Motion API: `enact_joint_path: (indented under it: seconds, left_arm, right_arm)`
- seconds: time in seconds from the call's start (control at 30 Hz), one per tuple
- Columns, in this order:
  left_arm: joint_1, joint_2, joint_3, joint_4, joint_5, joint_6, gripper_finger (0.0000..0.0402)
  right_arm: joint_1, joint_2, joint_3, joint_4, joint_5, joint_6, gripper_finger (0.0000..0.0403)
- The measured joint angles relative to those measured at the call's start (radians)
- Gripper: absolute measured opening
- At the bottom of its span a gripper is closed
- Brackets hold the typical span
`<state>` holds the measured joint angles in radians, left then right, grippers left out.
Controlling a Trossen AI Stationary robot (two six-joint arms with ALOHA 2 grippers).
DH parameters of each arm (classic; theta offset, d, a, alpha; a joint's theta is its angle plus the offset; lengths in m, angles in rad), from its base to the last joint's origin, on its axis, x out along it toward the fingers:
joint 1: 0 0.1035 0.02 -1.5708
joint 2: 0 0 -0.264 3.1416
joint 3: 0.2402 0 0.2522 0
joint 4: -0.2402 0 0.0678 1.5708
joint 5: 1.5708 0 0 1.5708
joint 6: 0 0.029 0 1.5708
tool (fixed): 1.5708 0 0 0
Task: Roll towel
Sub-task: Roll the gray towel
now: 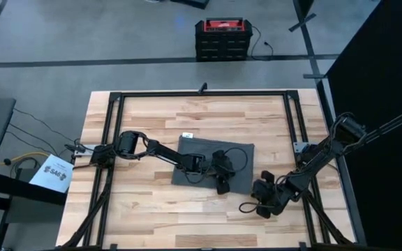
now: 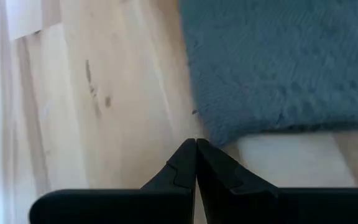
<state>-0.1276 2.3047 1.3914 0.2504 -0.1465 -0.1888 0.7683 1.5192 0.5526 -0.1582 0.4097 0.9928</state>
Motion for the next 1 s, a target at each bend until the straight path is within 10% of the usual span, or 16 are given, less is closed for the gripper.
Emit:
enact_joint_path:
  seconds: [1.0]
  left_arm:
    - [0.000, 0.000, 0.000, -0.006, 0.004, 0.001, 0.0015]
  right_arm:
    - [-0.217, 0.000, 0.119, -0.080, 0.065, -0.402, 0.0000]
